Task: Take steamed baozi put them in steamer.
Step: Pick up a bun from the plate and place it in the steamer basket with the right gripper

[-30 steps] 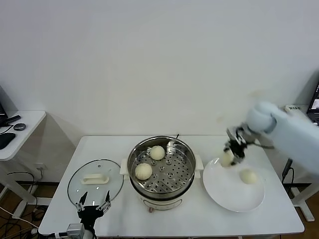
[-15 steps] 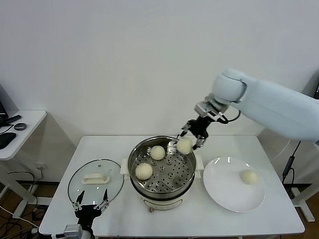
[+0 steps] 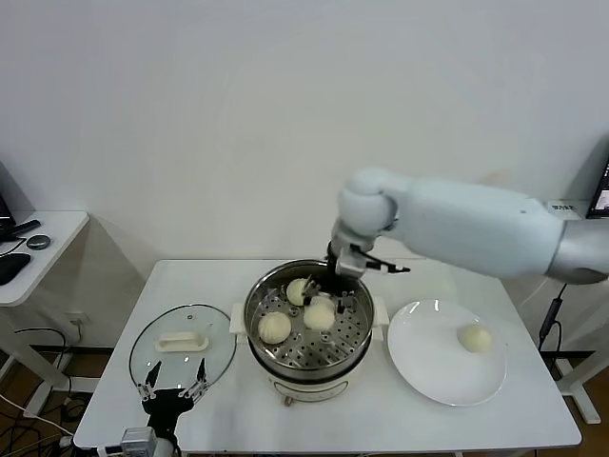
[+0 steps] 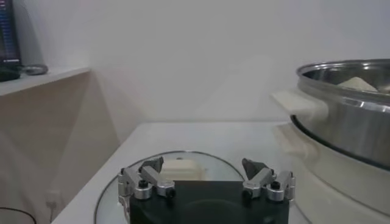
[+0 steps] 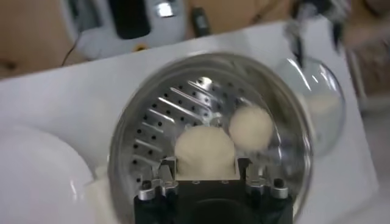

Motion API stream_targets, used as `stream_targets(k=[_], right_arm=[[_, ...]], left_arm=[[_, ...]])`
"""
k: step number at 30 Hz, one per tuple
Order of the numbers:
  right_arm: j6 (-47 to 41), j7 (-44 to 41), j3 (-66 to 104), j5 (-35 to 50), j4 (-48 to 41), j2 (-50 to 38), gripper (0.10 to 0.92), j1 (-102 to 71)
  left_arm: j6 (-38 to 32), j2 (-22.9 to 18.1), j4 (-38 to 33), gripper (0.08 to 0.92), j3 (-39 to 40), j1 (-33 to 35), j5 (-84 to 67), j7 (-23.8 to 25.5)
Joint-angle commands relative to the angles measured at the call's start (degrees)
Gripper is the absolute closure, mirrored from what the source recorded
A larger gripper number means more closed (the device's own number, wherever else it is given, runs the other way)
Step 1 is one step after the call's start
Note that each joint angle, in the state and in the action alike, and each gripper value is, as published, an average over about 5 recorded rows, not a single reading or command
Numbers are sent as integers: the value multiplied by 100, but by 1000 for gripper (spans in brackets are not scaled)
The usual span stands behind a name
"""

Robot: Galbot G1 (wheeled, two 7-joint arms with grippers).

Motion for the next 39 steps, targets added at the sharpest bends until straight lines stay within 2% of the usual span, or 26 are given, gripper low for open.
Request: stream_targets(k=[1,22,32,35,39], right_arm=[[955,361,-311,-924,164,548,440,-311],[640,427,-361,-1016,172,665,430,-376],[200,219,-103,-339,302,283,215,253],[-237,212,103,58,291,-115,204,484],[-2090,244,271,1054,320,-1040,203,891]], left_arm=[[8,-6,8,177,-62,-51,-49,11],[11,-80,-4,177,4,-131,-57,27],[12,-60,9,177,-2,-143,-89,38],[17,-22,-7,177,-17,-139,-115,45],[28,47,-32,177,-43,-131,-143,58]])
